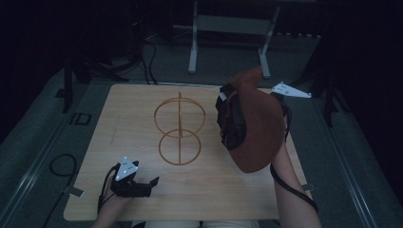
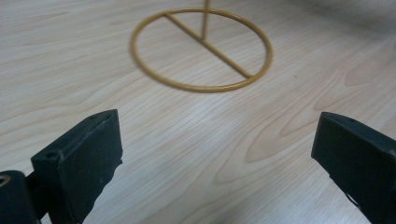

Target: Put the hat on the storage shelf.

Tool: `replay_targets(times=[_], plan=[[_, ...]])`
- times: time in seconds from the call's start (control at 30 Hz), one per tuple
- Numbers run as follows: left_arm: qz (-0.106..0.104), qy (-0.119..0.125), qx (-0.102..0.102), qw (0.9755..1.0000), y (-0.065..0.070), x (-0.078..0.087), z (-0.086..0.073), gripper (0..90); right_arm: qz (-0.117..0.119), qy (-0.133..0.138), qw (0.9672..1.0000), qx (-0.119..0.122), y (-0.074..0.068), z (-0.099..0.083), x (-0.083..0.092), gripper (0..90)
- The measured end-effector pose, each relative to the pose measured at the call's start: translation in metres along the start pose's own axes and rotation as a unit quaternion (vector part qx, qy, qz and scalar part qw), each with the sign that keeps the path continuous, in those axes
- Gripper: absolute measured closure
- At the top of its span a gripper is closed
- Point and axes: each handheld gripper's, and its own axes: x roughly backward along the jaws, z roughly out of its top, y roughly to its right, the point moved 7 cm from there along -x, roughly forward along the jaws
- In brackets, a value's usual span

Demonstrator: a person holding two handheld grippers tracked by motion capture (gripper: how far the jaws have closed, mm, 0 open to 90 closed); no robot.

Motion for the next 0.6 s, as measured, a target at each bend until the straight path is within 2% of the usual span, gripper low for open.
replay_targets(times=[0.1,0.13,0.2,0.33,0.37,0.4,0.53,0.57,0.6], plan=[[0.005,0.006,0.019,0.9998,-0.009,0.008,-0.007,2.7,-0.005,-0.001,1.0,-0.001,-0.002,0.006,-0.017,87.7],[0.005,0.006,0.019,0.9998,-0.009,0.008,-0.007,2.7,-0.005,-0.001,1.0,-0.001,-0.002,0.006,-0.017,87.7],[0.002,0.008,0.026,0.9996,-0.011,0.01,-0.01,2.7,-0.005,0.004,1.0,0.006,-0.008,0.015,-0.029,87.7],[0.009,0.005,0.031,0.9995,-0.015,0.013,-0.016,2.7,-0.007,0.01,0.9999,0.01,-0.015,0.026,-0.04,87.7],[0.013,0.007,0.028,0.9995,-0.017,0.014,-0.016,2.7,-0.009,0.017,0.9997,0.012,-0.021,0.034,-0.046,87.7],[0.015,0.012,0.031,0.9993,-0.018,0.015,-0.016,2.7,-0.009,0.017,0.9997,0.012,-0.021,0.034,-0.046,87.7],[0.021,0.02,0.034,0.999,-0.021,0.016,-0.013,2.7,-0.015,0.031,0.9991,0.026,-0.04,0.055,-0.061,87.7],[0.022,0.02,0.032,0.9991,-0.022,0.016,-0.012,2.7,-0.007,0.034,0.999,0.029,-0.049,0.061,-0.066,87.7],[0.021,0.02,0.032,0.9991,-0.022,0.016,-0.012,2.7,0.016,0.036,0.9989,0.025,-0.061,0.067,-0.072,87.5]])
